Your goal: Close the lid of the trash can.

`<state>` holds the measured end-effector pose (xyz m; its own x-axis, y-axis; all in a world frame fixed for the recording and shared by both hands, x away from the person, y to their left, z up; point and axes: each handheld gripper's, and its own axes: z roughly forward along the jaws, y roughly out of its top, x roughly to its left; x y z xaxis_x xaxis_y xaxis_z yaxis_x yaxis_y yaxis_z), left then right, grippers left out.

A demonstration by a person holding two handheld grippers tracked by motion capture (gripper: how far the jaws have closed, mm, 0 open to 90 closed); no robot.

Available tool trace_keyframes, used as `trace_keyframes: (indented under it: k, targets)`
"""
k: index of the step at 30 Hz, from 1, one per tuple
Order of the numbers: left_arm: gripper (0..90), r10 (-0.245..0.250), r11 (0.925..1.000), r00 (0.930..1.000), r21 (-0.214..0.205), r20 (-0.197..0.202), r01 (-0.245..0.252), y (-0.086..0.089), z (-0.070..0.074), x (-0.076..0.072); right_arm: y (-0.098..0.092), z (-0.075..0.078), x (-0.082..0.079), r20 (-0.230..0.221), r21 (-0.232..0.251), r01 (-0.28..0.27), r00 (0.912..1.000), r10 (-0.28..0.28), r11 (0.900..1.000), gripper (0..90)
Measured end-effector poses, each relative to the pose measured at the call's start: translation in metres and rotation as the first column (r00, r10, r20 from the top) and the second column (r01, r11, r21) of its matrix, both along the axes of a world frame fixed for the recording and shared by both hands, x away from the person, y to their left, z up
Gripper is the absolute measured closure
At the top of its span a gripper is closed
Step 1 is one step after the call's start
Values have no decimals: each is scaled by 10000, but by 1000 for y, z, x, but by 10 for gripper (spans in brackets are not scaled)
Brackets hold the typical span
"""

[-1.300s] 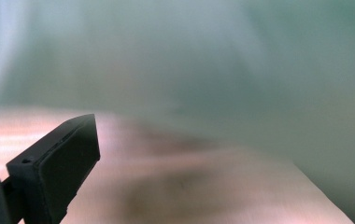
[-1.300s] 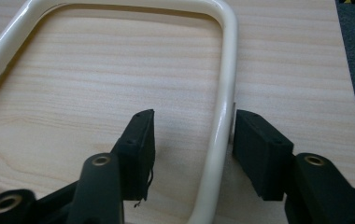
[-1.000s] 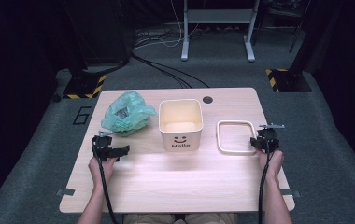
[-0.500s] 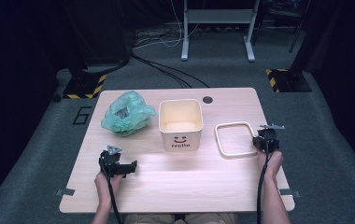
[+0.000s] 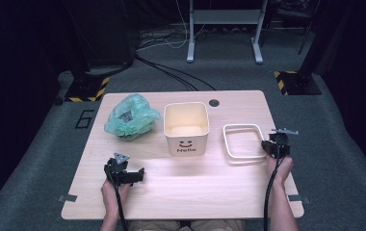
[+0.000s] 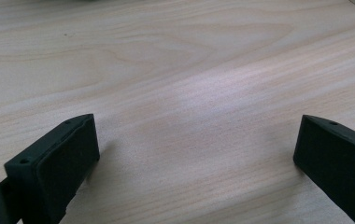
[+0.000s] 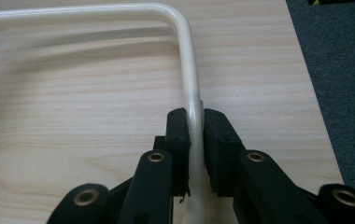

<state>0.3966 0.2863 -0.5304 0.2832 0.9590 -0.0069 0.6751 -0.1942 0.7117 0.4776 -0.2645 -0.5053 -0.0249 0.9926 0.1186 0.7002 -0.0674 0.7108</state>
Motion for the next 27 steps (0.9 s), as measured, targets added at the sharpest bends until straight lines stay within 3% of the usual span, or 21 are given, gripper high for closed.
trace_keyframes:
  k: [27]
  targets:
    - [3, 16, 10000, 10000, -3, 1, -16, 0, 0, 0, 4, 39, -7, 635, 520, -330, 9975, 297, 9981, 806]
